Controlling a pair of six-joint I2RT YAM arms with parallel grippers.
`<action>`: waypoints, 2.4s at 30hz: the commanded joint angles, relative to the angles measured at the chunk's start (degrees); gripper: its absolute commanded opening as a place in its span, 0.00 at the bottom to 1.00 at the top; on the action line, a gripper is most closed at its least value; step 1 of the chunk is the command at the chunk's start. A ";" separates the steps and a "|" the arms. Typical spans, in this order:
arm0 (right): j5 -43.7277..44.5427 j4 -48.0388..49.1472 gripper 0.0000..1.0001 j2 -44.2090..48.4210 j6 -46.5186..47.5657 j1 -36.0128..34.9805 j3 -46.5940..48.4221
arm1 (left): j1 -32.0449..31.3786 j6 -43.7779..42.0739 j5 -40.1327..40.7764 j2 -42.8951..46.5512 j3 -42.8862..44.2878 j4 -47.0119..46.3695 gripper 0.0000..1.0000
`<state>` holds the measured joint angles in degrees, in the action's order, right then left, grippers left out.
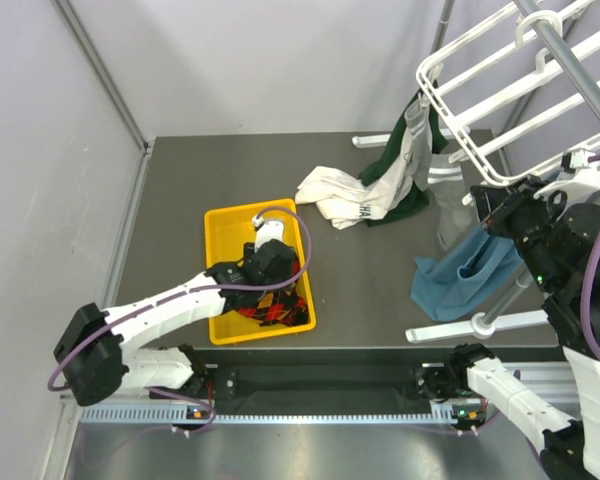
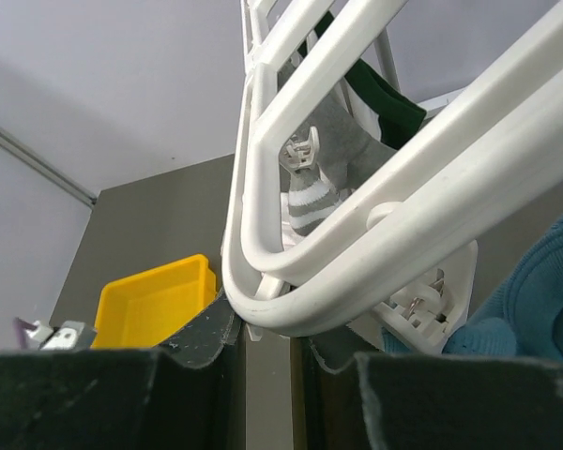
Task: Clip the socks to the hanger
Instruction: Pick up the sock from the bin, then place the sock in the bin.
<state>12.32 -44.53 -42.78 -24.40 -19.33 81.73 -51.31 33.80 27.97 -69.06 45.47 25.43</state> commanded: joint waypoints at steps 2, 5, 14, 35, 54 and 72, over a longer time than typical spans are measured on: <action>-1.24 -2.93 0.00 0.24 1.03 0.00 -0.52 | 2.97 1.71 -1.69 -4.93 -2.84 -7.76 0.69; -1.42 -2.84 0.00 0.07 1.02 0.00 -0.78 | 4.46 1.97 -0.72 -10.11 -3.02 -10.48 0.71; -1.51 -2.84 0.00 0.24 0.67 0.00 -1.31 | 7.80 0.12 -1.34 -23.12 1.63 -16.91 0.69; -2.03 -3.19 0.00 -0.02 0.23 -0.09 -1.40 | 10.70 -14.98 7.37 -6.28 19.47 -9.79 0.00; -3.17 -2.31 0.00 0.07 -0.29 0.00 -2.46 | 11.32 6.36 -2.98 21.58 -6.24 -5.31 0.13; -3.97 -2.49 0.00 0.51 -0.21 0.00 -2.98 | 11.41 20.23 5.16 16.52 4.09 17.27 0.65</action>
<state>11.07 -42.13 -41.82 -24.62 -19.33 79.15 -40.14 46.65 30.81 -44.66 45.25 34.89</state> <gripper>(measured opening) 0.147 0.652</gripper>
